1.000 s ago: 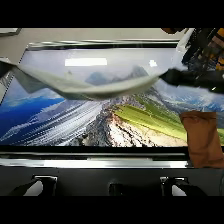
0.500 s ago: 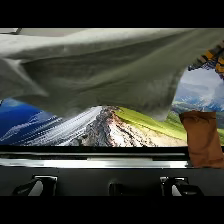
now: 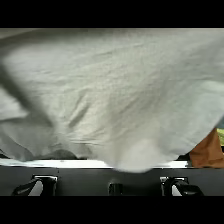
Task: Fold the clothes and pants, and hang the long-sleeved shirts on hangers.
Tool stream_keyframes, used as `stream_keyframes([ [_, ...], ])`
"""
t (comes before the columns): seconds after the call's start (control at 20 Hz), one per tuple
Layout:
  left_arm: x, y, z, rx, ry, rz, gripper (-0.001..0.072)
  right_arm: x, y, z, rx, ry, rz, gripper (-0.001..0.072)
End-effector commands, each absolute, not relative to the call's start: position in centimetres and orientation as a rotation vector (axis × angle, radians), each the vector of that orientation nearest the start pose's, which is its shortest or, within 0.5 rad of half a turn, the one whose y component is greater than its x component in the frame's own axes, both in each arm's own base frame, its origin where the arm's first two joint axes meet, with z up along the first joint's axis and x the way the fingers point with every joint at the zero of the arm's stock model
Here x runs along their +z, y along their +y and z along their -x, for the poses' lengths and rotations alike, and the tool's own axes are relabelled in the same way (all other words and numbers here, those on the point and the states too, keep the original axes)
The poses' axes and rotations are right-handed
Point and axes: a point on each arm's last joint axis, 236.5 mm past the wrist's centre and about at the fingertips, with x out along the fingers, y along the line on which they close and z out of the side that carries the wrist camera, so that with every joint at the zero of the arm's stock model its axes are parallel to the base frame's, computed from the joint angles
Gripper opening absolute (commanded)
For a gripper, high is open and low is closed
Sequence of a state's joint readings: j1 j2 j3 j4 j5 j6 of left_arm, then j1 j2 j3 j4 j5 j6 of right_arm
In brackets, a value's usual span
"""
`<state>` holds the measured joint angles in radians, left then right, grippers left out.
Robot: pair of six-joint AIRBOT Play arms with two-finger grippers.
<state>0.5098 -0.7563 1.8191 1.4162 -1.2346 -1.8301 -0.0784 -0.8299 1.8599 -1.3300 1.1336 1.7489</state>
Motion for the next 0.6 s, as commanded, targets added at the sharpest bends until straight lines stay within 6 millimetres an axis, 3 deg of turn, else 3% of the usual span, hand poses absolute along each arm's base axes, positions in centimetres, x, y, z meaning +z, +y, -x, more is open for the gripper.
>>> stream_keyframes([
  [0.0, 39.1, 10.1, -32.4, 0.243, 0.334, 0.355, 0.0021, 38.6, 2.0, -37.2, 0.07, 0.43, -0.335, 0.0029],
  [0.15, 26.8, 11.8, -40.9, 0.166, 0.63, 0.409, 0.0022, 26.6, 1.5, -44.6, 0.047, 0.752, -0.315, 0.0029],
  [0.3, 14.6, 10.9, -47.8, 0.082, 0.854, 0.398, 0.0022, 15.5, 0.8, -50.5, 0.012, 0.952, -0.333, 0.0029],
  [0.45, 5.6, 10.0, -53.3, 0.075, 0.915, 0.42, 0.0022, 8.2, -0.2, -55.2, -0.027, 0.981, -0.342, 0.0028],
  [0.55, 2.2, 10.2, -56.0, 0.093, 0.885, 0.42, 0.0021, 5.2, -0.7, -57.9, -0.044, 0.95, -0.345, 0.0028],
])
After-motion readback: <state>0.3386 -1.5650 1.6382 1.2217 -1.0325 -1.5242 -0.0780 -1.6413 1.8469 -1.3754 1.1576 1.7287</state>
